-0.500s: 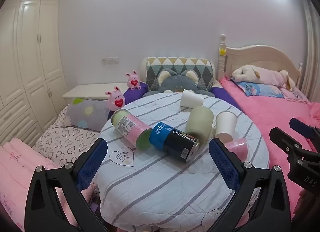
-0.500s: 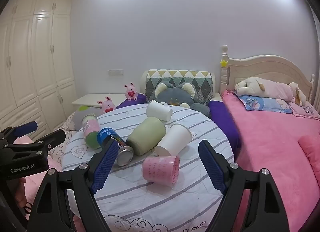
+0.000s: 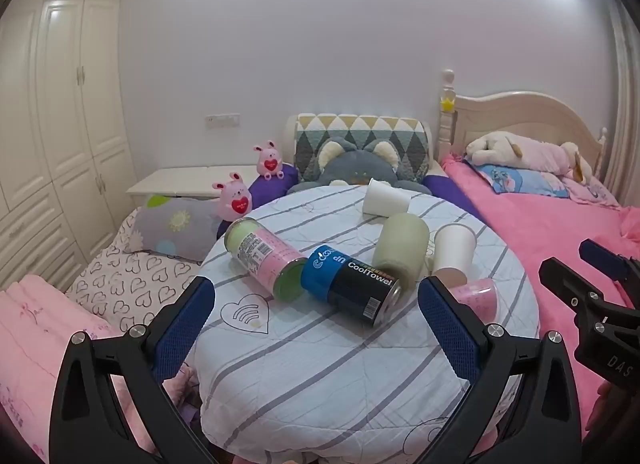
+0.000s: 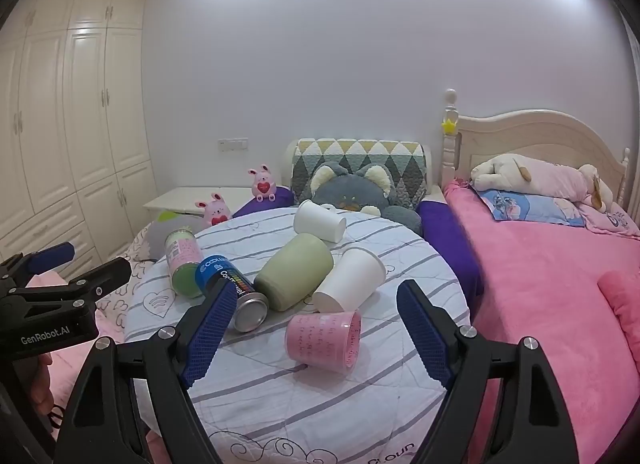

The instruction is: Flip cup upright

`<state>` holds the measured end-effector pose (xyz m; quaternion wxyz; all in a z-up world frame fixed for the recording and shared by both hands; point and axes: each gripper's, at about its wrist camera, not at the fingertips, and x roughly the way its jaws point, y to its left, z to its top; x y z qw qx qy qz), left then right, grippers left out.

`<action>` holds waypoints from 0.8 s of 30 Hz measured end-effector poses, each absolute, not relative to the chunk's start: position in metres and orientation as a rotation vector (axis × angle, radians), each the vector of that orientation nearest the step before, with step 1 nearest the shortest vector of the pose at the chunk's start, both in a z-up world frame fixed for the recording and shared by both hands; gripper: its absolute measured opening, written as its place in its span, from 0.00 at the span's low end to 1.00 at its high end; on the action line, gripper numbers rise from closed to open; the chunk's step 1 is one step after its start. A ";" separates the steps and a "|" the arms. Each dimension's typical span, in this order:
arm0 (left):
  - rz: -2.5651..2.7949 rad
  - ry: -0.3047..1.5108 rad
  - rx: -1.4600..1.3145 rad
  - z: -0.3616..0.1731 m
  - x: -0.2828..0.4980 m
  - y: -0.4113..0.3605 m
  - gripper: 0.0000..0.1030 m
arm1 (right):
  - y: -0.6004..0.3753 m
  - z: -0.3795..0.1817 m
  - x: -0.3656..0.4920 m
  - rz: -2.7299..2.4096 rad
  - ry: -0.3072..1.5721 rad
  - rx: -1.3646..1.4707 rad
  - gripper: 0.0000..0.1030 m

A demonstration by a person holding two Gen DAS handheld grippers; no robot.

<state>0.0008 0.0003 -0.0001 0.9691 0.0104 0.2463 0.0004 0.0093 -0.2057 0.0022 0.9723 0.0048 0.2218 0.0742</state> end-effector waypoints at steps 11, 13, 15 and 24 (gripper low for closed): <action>0.000 0.504 0.022 -0.001 0.001 0.004 1.00 | -0.209 0.000 0.011 0.151 0.451 0.011 0.81; -0.001 0.504 0.021 -0.001 0.001 0.005 1.00 | -0.209 0.000 0.011 0.151 0.452 0.010 0.81; -0.001 0.504 0.022 -0.001 0.001 0.005 1.00 | -0.205 0.000 0.014 0.151 0.451 0.009 0.81; 0.000 0.510 0.021 -0.008 0.001 0.007 1.00 | -0.204 -0.002 0.016 0.152 0.454 0.010 0.81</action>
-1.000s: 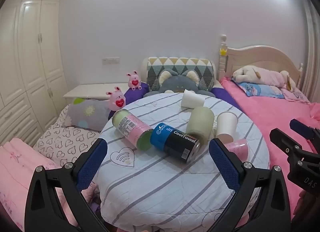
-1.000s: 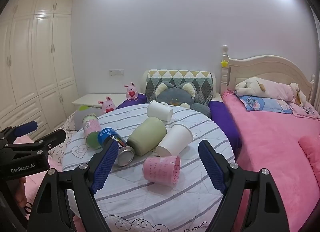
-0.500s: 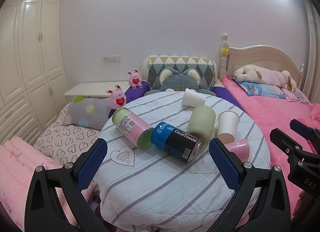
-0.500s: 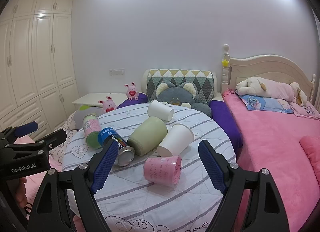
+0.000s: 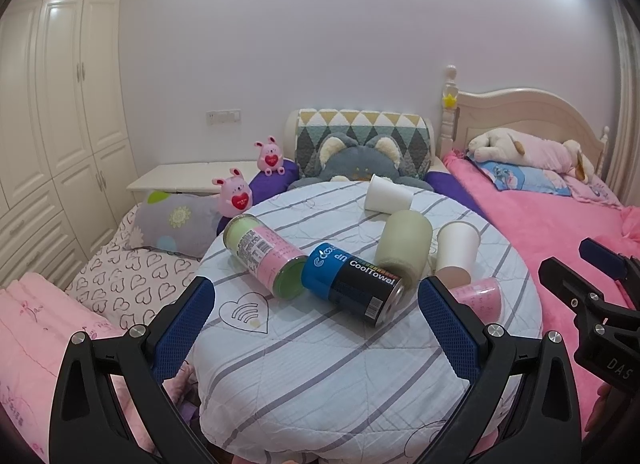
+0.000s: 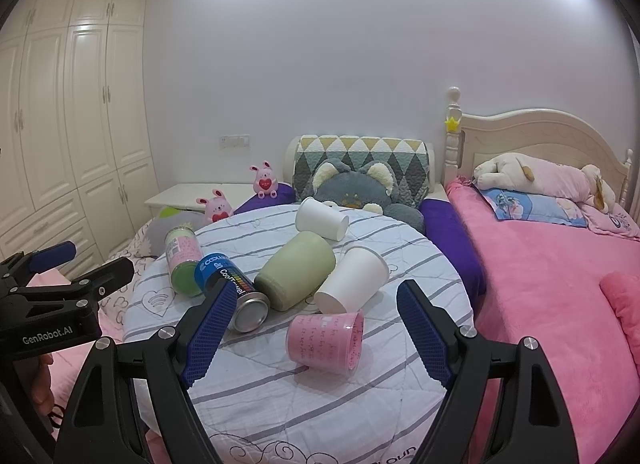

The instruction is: Flip cup upright

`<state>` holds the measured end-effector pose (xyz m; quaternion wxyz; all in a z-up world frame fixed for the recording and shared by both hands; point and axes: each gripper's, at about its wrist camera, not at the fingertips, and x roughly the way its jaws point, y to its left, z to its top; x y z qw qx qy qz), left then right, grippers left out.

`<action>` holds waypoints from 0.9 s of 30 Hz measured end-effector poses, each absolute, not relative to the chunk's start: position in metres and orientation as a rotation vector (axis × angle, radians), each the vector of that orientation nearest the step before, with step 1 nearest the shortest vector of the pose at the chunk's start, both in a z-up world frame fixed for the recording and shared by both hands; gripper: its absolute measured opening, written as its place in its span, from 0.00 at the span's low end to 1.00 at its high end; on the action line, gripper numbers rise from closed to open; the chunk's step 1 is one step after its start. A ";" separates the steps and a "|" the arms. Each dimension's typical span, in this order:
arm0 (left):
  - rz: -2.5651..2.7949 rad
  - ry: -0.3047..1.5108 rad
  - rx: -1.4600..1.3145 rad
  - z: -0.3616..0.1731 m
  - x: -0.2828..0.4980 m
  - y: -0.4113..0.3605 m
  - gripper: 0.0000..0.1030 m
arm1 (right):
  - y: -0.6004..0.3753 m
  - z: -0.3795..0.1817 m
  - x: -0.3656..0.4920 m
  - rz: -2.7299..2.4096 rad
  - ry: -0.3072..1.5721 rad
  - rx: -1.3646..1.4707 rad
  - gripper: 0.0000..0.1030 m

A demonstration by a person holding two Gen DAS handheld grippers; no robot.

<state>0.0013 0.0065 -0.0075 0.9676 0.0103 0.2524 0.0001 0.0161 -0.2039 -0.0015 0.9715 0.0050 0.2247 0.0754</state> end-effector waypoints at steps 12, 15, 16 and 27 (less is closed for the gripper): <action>0.004 0.518 0.017 -0.019 0.009 0.008 1.00 | -0.204 -0.008 0.027 0.160 0.461 0.003 0.81; 0.003 0.519 0.018 -0.021 0.010 0.008 1.00 | -0.203 -0.009 0.029 0.160 0.464 0.002 0.81; 0.002 0.519 0.019 -0.022 0.010 0.008 1.00 | -0.203 -0.008 0.029 0.159 0.465 0.001 0.81; -0.020 0.525 0.012 -0.018 0.019 0.002 1.00 | -0.205 -0.008 0.032 0.147 0.474 -0.001 0.81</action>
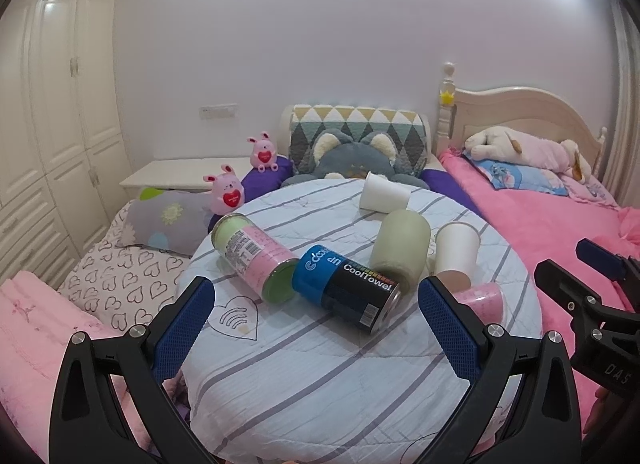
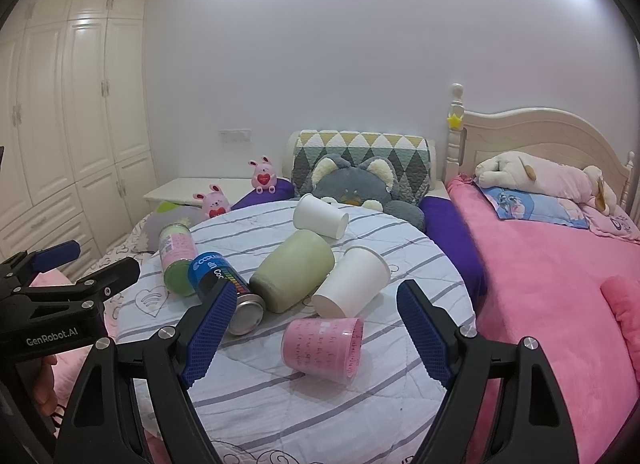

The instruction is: Flip cup upright

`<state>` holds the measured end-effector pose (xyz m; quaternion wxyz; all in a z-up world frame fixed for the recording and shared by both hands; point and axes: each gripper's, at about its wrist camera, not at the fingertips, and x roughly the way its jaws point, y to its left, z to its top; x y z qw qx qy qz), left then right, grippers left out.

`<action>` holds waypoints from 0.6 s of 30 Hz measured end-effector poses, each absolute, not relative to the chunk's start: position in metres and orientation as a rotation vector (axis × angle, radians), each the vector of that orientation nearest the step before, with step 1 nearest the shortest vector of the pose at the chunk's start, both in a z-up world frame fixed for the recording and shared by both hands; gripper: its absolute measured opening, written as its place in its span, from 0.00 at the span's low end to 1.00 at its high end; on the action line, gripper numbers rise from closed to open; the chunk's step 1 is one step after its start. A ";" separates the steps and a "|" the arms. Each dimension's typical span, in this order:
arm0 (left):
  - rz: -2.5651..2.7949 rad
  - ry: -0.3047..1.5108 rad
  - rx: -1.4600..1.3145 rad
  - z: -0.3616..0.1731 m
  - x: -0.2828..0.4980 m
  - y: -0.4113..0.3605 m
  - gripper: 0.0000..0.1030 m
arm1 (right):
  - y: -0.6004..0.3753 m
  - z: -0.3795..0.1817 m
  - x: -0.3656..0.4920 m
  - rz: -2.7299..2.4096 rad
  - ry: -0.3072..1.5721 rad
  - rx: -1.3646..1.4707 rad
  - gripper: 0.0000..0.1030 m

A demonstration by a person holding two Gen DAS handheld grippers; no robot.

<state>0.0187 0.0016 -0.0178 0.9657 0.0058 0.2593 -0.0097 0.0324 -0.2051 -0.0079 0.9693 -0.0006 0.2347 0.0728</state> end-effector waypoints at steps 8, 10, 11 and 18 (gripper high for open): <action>-0.036 0.514 0.013 -0.012 0.020 -0.003 1.00 | -0.208 -0.006 0.033 0.140 0.471 0.002 0.81; -0.040 0.511 0.012 -0.011 0.020 -0.004 1.00 | -0.209 -0.005 0.033 0.137 0.469 0.003 0.81; -0.041 0.510 0.013 -0.011 0.020 -0.005 1.00 | -0.210 -0.005 0.032 0.136 0.468 0.003 0.81; -0.053 0.510 0.014 -0.009 0.022 -0.007 1.00 | -0.213 -0.004 0.034 0.126 0.473 0.004 0.81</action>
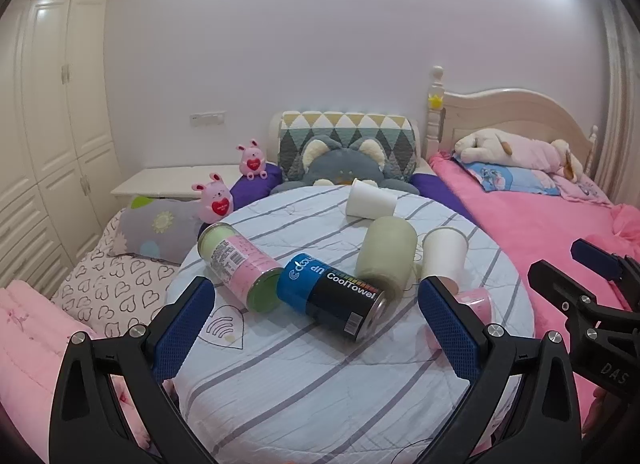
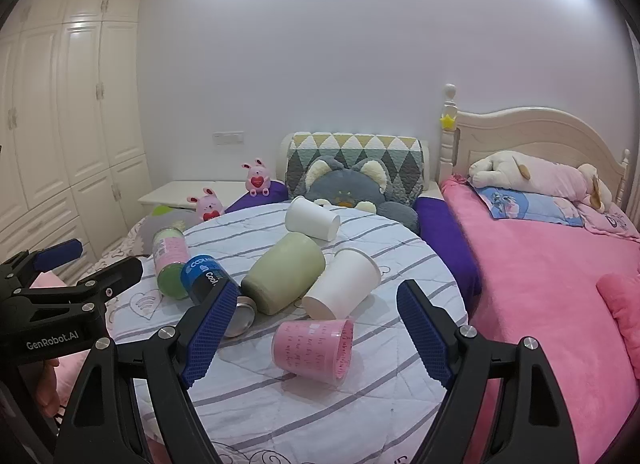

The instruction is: Flip cup upright

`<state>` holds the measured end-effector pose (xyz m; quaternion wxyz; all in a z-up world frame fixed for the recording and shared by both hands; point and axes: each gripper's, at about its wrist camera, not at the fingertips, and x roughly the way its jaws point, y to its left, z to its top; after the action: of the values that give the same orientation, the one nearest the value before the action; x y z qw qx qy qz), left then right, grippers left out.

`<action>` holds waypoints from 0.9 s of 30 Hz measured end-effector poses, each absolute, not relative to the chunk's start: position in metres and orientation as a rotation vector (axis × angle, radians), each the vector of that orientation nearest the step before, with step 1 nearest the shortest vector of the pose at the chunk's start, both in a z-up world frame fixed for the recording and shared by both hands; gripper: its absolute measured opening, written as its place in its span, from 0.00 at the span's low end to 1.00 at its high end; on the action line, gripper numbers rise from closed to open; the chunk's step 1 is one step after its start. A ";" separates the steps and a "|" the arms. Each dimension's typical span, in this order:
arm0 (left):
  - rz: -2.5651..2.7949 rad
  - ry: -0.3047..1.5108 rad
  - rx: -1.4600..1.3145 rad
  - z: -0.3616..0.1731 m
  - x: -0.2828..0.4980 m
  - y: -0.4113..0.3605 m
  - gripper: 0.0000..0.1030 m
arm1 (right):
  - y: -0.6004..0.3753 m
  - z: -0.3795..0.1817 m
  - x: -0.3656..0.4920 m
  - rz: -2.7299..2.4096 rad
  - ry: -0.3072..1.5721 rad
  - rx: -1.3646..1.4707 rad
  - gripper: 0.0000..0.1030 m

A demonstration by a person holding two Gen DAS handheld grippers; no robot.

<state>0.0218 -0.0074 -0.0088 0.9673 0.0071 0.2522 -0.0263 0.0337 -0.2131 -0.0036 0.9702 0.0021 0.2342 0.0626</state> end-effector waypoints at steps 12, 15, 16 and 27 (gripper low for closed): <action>0.007 0.545 -0.013 -0.016 0.038 0.017 1.00 | -0.207 -0.008 0.050 0.141 0.502 -0.008 0.81; 0.022 0.559 -0.017 -0.020 0.045 0.025 1.00 | -0.201 -0.010 0.061 0.154 0.518 -0.005 0.81; 0.029 0.560 -0.020 -0.022 0.046 0.028 1.00 | -0.198 -0.010 0.067 0.161 0.528 -0.002 0.81; 0.033 0.598 -0.048 -0.034 0.091 0.052 1.00 | -0.168 -0.030 0.147 0.224 0.731 0.159 0.81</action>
<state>0.0906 0.0525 -0.0338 0.9552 -0.0237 0.2945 0.0162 0.1471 -0.1678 -0.0297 0.9247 0.0775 0.3564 0.1090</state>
